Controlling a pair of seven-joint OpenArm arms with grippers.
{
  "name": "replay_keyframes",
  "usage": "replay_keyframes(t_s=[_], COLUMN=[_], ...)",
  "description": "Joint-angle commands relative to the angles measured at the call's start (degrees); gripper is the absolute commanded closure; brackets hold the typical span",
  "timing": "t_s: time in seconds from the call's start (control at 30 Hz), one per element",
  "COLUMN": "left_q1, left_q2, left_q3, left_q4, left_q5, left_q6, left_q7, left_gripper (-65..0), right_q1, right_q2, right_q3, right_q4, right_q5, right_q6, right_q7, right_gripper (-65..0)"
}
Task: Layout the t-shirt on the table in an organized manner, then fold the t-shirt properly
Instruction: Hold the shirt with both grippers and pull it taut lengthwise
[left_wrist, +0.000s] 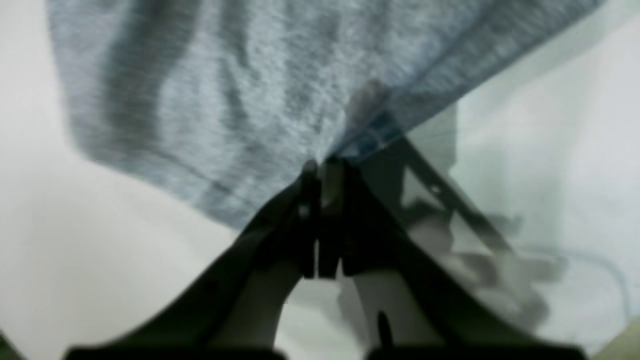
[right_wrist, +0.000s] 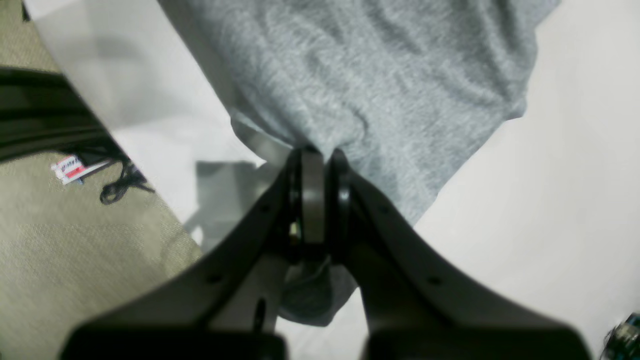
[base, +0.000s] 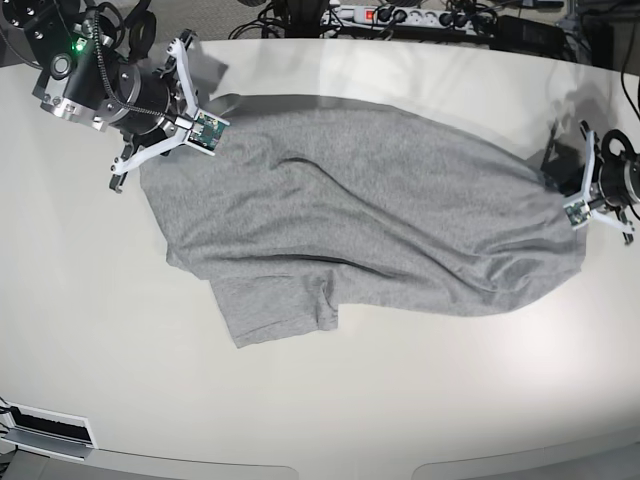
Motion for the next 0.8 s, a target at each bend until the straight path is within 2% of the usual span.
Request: replay_keyframes(t_s=[0.0,0.1,0.17,0.23,0.33,0.5,0.53,0.67,0.77], left_q1=[-1.09,-1.09,-1.09,-1.11,-1.11,-1.11,-1.11,-1.14,-1.11], left_q2=[-2.51,-5.27,-7.19,-9.14,-11.43,-12.48,-12.48,-12.48,-12.48], left_q3=[-0.70,-0.70,-0.70,-0.70,-0.70,-0.70,-0.70,-0.70,-0.70], left_q4=[2.86,9.31,13.05,15.91,18.08,17.51,17.31,17.22,17.22], left_q5=[-2.01,-6.64,-7.93,-7.85,-7.85,-7.82,-7.82,-7.82,-7.82], left_q6=[0.07,0.07,0.07,0.07,0.07,0.07,0.07,0.07,0.07], left_q7=[1.27,7.13,9.09,9.07,9.03,8.81,8.76,8.59,8.44], left_gripper=[0.0,0.0,0.0,0.0,0.0,0.0,0.0,0.0,0.0], right_q1=[0.22,0.20,0.20,0.20,0.15,0.17,0.17,0.17,0.17], right_q2=[0.70,0.72,0.72,1.11,3.76,7.06,7.17,7.15,7.15], right_q3=[0.33,0.33,0.33,0.33,0.33,0.33,0.33,0.33,0.33], right_q4=[1.03,1.03,1.03,1.03,1.03,1.03,1.03,0.72,-0.76], right_q5=[0.31,-0.22,-2.05,-3.10,-2.45,-2.43,-2.43,0.79,1.86], right_q6=[-0.13,0.37,1.11,1.22,1.16,1.81,1.66,-0.52,-0.87], right_q7=[0.72,0.55,0.09,-0.98,-1.09,-0.76,-0.31,3.89,7.17], right_gripper=[0.0,0.0,0.0,0.0,0.0,0.0,-1.2,-15.0,-14.9])
